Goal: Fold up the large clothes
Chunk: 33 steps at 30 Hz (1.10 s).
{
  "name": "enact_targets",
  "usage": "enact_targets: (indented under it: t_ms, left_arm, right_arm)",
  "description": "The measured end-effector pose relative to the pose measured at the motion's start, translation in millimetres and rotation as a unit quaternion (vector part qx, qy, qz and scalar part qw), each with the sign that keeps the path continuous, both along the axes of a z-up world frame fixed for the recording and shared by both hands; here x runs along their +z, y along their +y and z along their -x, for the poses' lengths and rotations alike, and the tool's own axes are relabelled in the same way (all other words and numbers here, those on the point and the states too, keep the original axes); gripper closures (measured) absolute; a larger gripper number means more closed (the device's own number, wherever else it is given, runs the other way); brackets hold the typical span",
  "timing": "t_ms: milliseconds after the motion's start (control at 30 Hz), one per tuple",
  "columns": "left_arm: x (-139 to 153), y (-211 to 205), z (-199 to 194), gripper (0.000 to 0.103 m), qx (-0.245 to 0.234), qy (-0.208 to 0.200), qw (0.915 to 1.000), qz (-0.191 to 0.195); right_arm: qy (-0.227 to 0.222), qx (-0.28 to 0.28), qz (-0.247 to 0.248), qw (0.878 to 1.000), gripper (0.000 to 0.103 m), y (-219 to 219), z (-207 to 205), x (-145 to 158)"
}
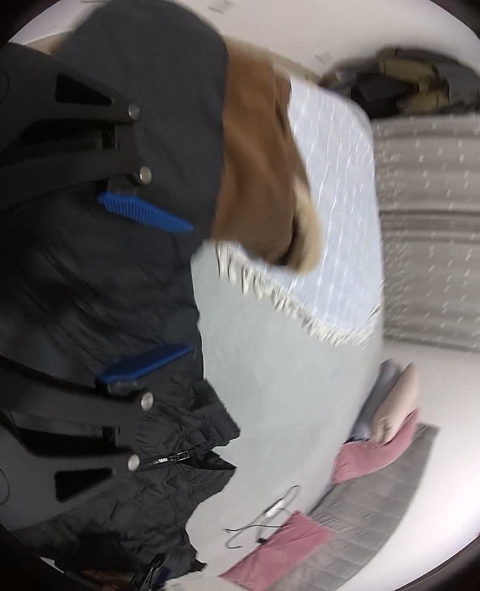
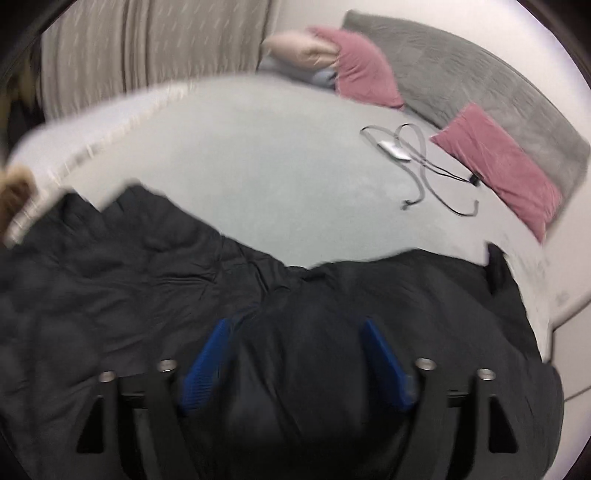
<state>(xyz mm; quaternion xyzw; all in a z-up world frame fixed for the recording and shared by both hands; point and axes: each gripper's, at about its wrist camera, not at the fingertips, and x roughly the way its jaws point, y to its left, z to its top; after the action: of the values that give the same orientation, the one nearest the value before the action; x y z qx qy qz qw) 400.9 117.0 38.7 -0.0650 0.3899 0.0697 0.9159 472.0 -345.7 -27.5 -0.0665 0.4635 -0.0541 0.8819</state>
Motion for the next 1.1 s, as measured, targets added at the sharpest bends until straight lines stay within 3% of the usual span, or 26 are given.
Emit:
enact_targets:
  t_ms: [133,267,333,400,500,567,667,733,800,833,900,933,1000,1100]
  left_arm:
    - [18.2,82.5,57.9,0.033,0.098,-0.002,0.9949,-0.026]
    - [9.5,186.3,109.1,0.029,0.205,0.002,0.9784,0.027]
    - [-5.2,217.9,111.0,0.029,0.218,0.016,0.9734,0.067]
    - [-22.9,242.3,106.3,0.029,0.233,0.033,0.9675,0.093]
    - [-42.7,258.1,104.9,0.029,0.253,0.041,0.9602,0.111]
    - [-51.4,261.8,112.2,0.029,0.271,0.030,0.9519,0.140]
    - [-54.4,255.4,124.4,0.029,0.276,0.011,0.9487,0.154]
    - [-48.5,242.7,126.2,0.029,0.252,0.004,0.9566,0.146]
    - [-38.1,230.5,127.9,0.029,0.234,-0.010,0.9634,0.130]
    - [-31.9,223.5,126.3,0.029,0.224,-0.015,0.9665,0.124]
    - [-17.1,206.2,125.3,0.029,0.207,-0.027,0.9713,0.114]
    - [-11.9,198.0,123.6,0.029,0.200,-0.032,0.9731,0.110]
    - [-3.1,175.6,125.9,0.029,0.170,-0.035,0.9792,0.105]
    - [-1.3,136.2,118.7,0.029,0.113,-0.029,0.9892,0.090]
  right_arm:
    - [-0.013,-0.054,-0.098,0.994,0.020,-67.9,58.4,30.7]
    - [-0.025,-0.155,-0.158,0.975,0.020,-163.4,109.0,40.7]
    - [-0.032,-0.213,-0.200,0.956,0.020,-208.1,135.6,36.2]
    - [-0.044,-0.264,-0.253,0.930,0.020,-246.4,161.9,28.2]
    - [-0.064,-0.288,-0.328,0.898,0.021,-274.0,182.2,19.3]
    - [-0.084,-0.317,-0.350,0.878,0.025,-281.2,193.9,21.5]
    - [-0.131,-0.367,-0.347,0.853,0.024,-283.1,225.2,29.4]
    - [-0.129,-0.367,-0.351,0.852,0.025,-283.1,231.0,22.7]
    - [-0.124,-0.367,-0.335,0.859,0.028,-283.3,227.7,18.7]
    - [-0.125,-0.368,-0.329,0.861,0.034,-285.9,224.9,21.1]
    - [-0.121,-0.369,-0.315,0.866,0.069,-291.2,213.5,27.4]
    - [-0.118,-0.375,-0.308,0.866,0.100,-295.1,210.2,27.7]
    - [-0.123,-0.374,-0.305,0.867,0.100,-302.3,200.6,30.4]
    - [-0.169,-0.355,-0.255,0.883,0.101,-296.7,208.8,59.2]
